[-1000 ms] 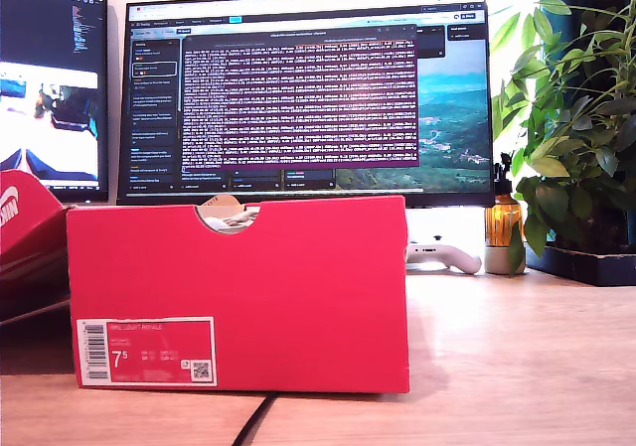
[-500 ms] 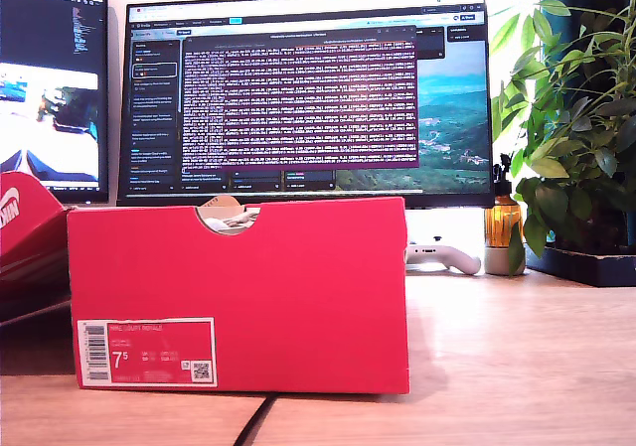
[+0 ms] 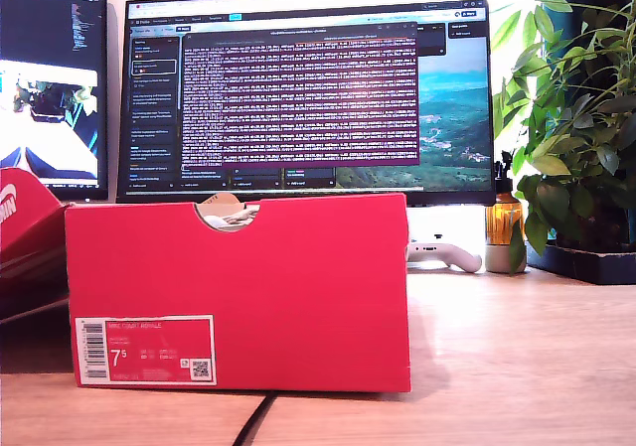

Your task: Pack the white shoes by picking the first shoe and placing it inside the red shoebox, left side, then picking and rotating the second shoe and placing it in the shoebox

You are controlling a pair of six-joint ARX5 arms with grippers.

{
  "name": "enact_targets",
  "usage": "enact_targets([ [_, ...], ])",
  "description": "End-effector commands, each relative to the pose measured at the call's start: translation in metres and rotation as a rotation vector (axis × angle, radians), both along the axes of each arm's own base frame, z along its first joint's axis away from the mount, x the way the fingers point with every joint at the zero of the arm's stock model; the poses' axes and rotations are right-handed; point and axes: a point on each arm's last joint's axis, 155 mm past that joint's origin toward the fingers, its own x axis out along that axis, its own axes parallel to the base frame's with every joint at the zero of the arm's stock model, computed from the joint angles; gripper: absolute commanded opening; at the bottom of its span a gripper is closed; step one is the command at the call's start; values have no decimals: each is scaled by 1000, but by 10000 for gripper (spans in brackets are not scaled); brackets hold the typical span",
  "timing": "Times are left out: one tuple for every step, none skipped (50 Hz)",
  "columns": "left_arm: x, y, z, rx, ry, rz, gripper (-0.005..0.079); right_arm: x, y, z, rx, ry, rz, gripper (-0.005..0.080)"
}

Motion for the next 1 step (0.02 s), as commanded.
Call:
enact_targets([
  [-3, 1, -18, -2, 42, 3, -19, 0, -1, -3, -2, 0, -3, -5],
])
